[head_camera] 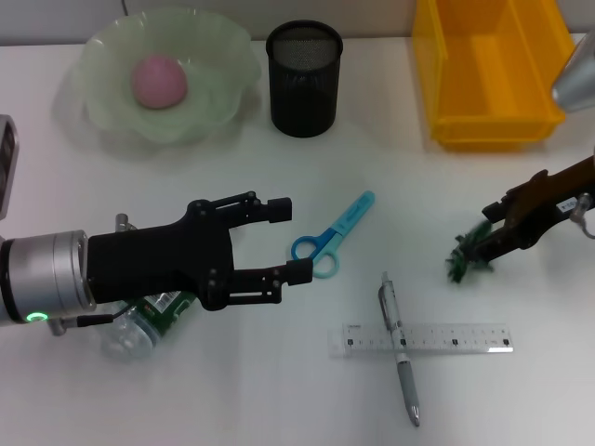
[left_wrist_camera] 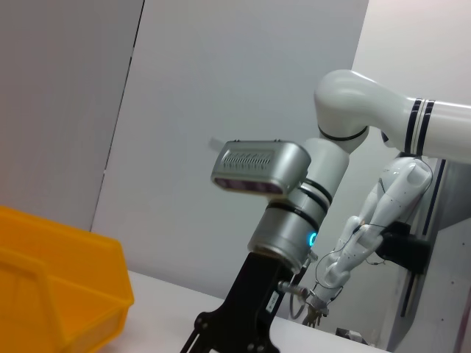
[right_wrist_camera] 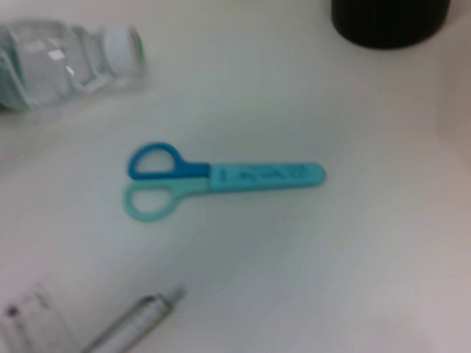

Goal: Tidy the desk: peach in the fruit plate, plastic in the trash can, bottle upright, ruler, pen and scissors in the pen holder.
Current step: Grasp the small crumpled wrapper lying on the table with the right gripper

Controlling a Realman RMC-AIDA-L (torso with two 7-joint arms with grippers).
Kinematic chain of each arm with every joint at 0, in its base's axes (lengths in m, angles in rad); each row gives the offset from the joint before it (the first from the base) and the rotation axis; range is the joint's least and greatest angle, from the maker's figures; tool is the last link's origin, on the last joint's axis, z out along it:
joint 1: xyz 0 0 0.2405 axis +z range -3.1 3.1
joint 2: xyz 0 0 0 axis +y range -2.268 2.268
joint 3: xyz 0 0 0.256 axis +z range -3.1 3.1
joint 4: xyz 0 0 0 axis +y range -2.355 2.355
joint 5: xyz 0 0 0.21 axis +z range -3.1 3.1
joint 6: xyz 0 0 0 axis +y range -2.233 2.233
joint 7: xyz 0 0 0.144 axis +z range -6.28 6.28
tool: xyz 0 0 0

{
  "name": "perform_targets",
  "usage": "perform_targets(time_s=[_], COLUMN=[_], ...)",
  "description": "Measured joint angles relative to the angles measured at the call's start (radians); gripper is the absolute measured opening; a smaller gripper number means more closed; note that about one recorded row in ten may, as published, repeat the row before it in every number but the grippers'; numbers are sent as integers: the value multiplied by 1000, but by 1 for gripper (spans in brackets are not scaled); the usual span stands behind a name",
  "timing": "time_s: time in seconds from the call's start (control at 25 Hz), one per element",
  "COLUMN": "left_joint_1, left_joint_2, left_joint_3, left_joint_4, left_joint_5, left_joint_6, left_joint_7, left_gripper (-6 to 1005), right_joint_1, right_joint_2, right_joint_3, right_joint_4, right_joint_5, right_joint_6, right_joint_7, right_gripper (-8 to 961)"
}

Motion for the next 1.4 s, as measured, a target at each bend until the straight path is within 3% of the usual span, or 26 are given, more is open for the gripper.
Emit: perform_targets(time_s=[0.56,0.76,0.88,1.12,1.4], left_joint_1=[-9,-9,-9,-9,-9], left_joint_2=[0,0,-1,-3,-5], left_joint_3=[-7,-18,-23,-23,-27], left_joint_4=[0,6,9,9,11], left_joint_5=[-2,-4,-1,-2,-1], left_joint_6=[-3,-4,-4,-4,-4], left_joint_7=[-1,-1,-1,-1,-1], left_gripper=[820,820,820,819,819], right_joint_1=[-4,-7,-11,-21,-52], right_joint_2=[3,3,2,0,-6], right_joint_3=[-29,-19,-19,-19,-19], right_joint_4=[16,10,5,-11,-78], right_joint_5=[0,2,18,30,95], right_joint_6=[46,48,48,47,24], right_joint_7=[-5,-5,-4,-9,-16], right_gripper=[737,603,361,143,41])
